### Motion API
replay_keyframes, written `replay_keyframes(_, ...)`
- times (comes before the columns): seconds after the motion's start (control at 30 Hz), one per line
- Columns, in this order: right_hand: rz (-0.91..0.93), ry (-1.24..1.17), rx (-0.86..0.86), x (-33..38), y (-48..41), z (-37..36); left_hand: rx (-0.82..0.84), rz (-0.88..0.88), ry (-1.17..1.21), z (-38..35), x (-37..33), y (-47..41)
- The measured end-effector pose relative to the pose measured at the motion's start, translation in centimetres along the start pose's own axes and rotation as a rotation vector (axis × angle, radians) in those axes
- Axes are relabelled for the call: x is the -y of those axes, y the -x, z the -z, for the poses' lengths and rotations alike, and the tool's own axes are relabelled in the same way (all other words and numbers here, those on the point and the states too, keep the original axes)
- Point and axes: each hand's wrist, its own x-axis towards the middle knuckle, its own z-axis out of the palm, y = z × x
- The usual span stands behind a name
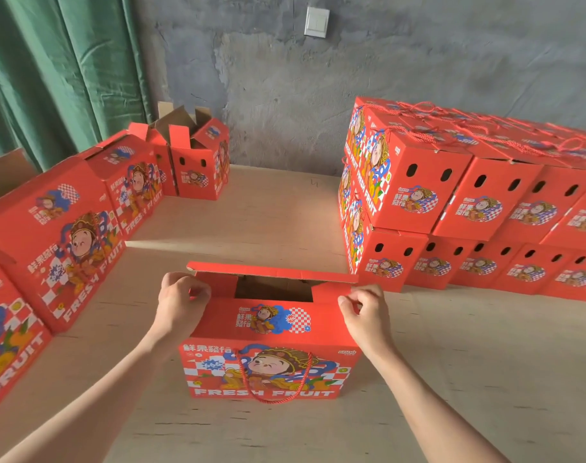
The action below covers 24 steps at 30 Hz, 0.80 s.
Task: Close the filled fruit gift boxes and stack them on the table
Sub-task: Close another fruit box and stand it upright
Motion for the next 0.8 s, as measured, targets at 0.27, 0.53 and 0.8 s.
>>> replay_keyframes(0.27, -0.198, -0.348, 0.181, -0.3, -0.4, -0.1, 0.018, 0.134, 0.098, -0.5, 0.9, -0.1)
replay_keyframes(0.53, -0.024, -0.261, 0.356, -1.1, -0.8, 0.6, 0.146, 0.103, 0.223, 0.2, 0.1, 0.8)
replay_keyframes(0.8, -0.002, -0.239, 0.598, -1.7, -1.7, 2.4, 0.07, -0.069, 0.06, 0.2, -0.2, 1.3)
